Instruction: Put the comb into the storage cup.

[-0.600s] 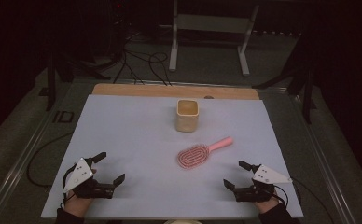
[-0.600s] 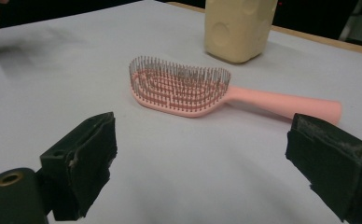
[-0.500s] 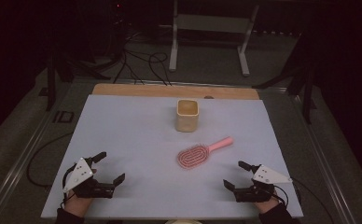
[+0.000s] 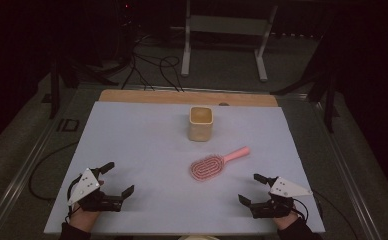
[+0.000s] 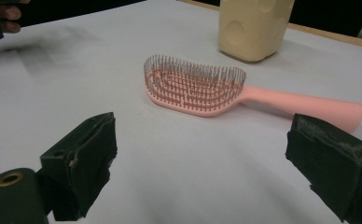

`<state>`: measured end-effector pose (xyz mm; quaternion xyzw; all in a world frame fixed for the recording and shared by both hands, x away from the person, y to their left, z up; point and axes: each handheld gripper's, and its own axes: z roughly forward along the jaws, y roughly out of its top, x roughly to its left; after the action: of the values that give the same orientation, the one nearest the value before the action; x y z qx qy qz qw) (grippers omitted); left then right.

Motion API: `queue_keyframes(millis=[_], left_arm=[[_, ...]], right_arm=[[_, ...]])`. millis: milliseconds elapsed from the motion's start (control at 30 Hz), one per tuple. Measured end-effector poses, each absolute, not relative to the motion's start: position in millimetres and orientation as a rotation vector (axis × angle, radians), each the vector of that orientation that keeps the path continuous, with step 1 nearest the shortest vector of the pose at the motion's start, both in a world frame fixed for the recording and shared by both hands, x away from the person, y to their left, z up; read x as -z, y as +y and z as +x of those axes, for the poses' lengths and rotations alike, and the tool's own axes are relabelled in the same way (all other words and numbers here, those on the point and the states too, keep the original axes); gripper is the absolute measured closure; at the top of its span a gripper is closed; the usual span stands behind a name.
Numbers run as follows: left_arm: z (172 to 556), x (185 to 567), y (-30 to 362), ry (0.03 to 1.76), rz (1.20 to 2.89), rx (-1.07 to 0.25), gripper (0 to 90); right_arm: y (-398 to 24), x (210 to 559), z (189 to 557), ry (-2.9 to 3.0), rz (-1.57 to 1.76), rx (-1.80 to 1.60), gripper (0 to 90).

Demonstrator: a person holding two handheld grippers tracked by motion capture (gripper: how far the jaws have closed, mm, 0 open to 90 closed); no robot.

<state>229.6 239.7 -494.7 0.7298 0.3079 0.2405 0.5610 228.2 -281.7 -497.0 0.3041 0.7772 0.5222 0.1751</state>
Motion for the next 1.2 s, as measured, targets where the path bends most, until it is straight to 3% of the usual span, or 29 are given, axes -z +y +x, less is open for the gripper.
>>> queue_keyframes(millis=[700,1200], left_arm=[[225.9,493.4,242.1,0.721,1.719,-0.575,0.1],[225.8,493.4,242.1,0.724,1.719,-0.578,0.1]], right_arm=[[-267.9,460.3,216.8,2.239,0.818,-1.481,8.0],[-273.1,425.0,231.4,2.184,0.790,-1.471,7.6]])
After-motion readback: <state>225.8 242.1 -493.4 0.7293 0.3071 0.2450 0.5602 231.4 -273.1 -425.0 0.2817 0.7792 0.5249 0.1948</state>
